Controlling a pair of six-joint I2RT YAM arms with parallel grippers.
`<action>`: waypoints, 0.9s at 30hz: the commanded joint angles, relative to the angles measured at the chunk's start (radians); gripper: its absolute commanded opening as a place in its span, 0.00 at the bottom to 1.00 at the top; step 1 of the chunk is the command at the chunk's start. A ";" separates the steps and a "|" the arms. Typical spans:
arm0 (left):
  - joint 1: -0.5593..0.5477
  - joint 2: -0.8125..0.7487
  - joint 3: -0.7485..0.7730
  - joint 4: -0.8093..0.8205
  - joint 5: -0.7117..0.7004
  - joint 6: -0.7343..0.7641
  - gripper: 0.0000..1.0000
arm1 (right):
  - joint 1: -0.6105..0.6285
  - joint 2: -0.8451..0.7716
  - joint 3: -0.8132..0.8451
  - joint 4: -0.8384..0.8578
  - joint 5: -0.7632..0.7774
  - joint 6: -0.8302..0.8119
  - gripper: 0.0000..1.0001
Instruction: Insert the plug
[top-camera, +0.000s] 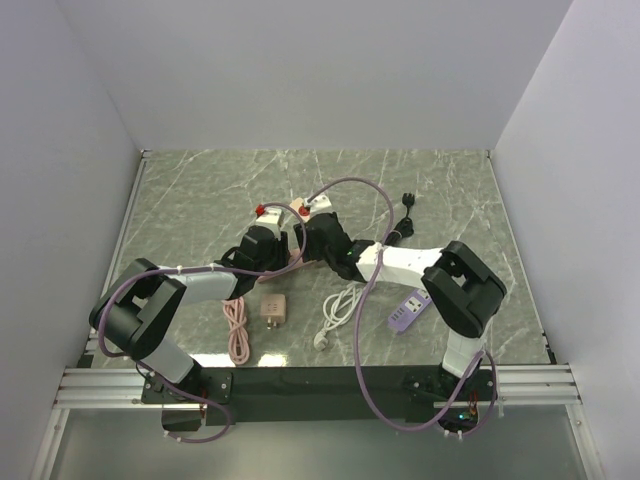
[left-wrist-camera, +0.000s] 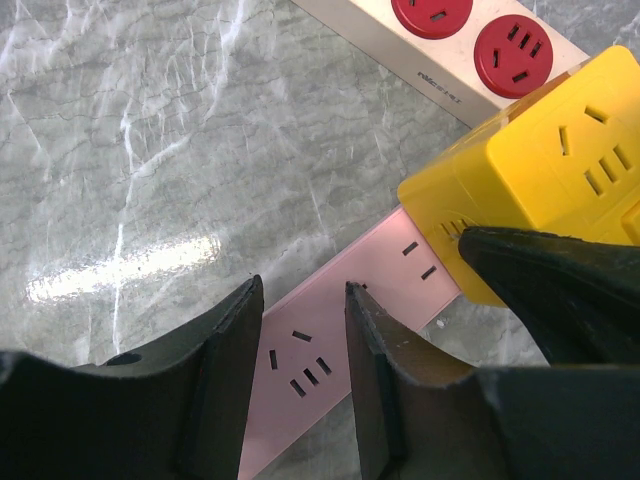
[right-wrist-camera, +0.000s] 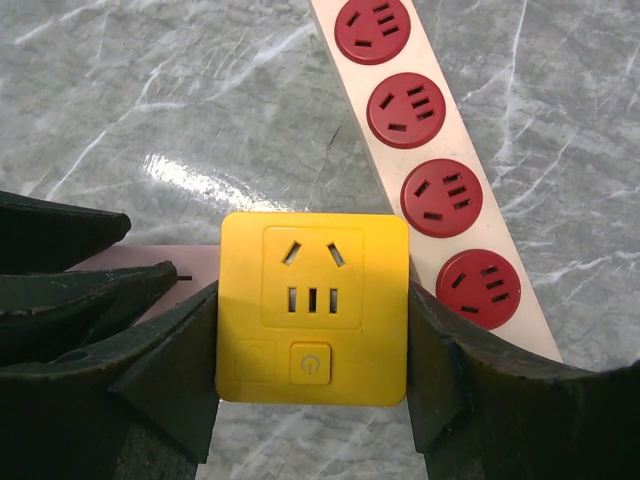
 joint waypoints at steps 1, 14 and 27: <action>-0.004 0.017 0.005 -0.070 0.010 0.011 0.44 | 0.049 0.072 -0.113 -0.201 -0.063 0.107 0.00; -0.004 0.023 0.013 -0.073 0.008 0.012 0.44 | 0.077 0.230 -0.092 -0.152 -0.120 0.141 0.00; -0.004 0.014 0.007 -0.067 0.010 0.009 0.43 | 0.138 0.296 -0.194 -0.114 -0.175 0.249 0.00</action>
